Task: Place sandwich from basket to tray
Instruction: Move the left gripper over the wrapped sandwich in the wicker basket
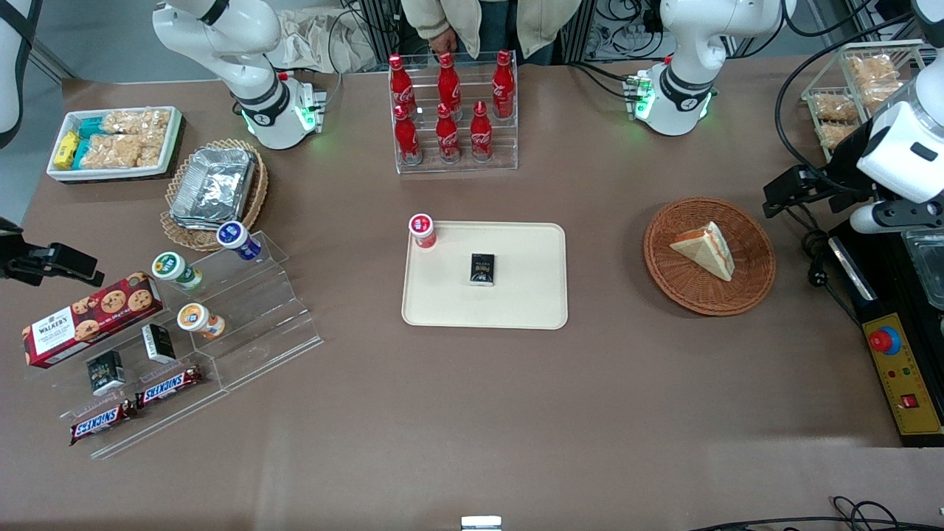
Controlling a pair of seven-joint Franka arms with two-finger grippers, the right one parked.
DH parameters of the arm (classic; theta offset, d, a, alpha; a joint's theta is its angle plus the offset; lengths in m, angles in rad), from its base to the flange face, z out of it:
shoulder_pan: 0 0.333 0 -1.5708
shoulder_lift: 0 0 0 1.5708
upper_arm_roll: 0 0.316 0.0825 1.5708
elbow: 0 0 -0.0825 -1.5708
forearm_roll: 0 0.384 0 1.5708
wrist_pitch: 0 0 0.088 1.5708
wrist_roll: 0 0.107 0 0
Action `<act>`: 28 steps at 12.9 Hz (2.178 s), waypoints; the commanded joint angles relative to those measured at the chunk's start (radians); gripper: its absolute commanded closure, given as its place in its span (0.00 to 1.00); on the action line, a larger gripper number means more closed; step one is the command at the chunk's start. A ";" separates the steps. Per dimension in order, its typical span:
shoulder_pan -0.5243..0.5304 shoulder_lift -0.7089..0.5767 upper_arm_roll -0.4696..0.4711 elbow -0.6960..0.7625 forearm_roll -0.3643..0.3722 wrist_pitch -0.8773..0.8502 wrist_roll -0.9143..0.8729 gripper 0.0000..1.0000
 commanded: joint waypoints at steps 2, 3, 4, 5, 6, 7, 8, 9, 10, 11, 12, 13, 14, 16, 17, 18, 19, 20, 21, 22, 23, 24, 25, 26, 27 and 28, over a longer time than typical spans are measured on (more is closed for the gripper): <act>0.003 -0.004 -0.003 0.004 0.030 -0.010 -0.013 0.00; 0.003 -0.006 -0.003 0.003 0.031 -0.010 -0.015 0.00; 0.003 -0.004 -0.003 0.001 0.040 -0.012 -0.034 0.00; 0.003 -0.006 -0.004 -0.003 0.062 -0.016 -0.126 0.00; 0.002 -0.012 -0.006 -0.018 0.063 -0.035 -0.231 0.00; 0.002 -0.032 -0.006 -0.046 0.065 -0.036 -0.302 0.00; 0.003 -0.065 -0.004 -0.095 0.063 -0.035 -0.356 0.00; 0.003 -0.110 -0.003 -0.165 0.065 -0.023 -0.413 0.00; 0.005 -0.168 -0.003 -0.246 0.066 0.006 -0.433 0.00; 0.005 -0.229 -0.003 -0.340 0.066 0.051 -0.461 0.00; 0.005 -0.287 -0.004 -0.430 0.066 0.091 -0.528 0.00; 0.003 -0.353 -0.009 -0.535 0.069 0.143 -0.588 0.00; 0.003 -0.415 -0.018 -0.618 0.088 0.192 -0.643 0.00; 0.003 -0.447 -0.027 -0.689 0.091 0.215 -0.758 0.00; 0.003 -0.443 -0.027 -0.690 0.091 0.215 -0.775 0.00; 0.003 -0.440 -0.027 -0.691 0.091 0.217 -0.777 0.00; 0.003 -0.438 -0.026 -0.692 0.092 0.217 -0.777 0.00; 0.005 -0.435 -0.026 -0.694 0.092 0.217 -0.777 0.00; 0.005 -0.426 -0.026 -0.700 0.100 0.221 -0.779 0.00; 0.005 -0.414 -0.026 -0.709 0.109 0.233 -0.779 0.00; 0.007 -0.389 -0.024 -0.726 0.112 0.256 -0.791 0.00; 0.007 -0.360 -0.021 -0.742 0.122 0.292 -0.806 0.00; 0.007 -0.325 -0.020 -0.762 0.134 0.334 -0.823 0.00; 0.007 -0.281 -0.020 -0.781 0.138 0.379 -0.850 0.00; 0.007 -0.236 -0.018 -0.799 0.140 0.419 -0.866 0.00; 0.007 -0.196 -0.018 -0.815 0.140 0.454 -0.874 0.00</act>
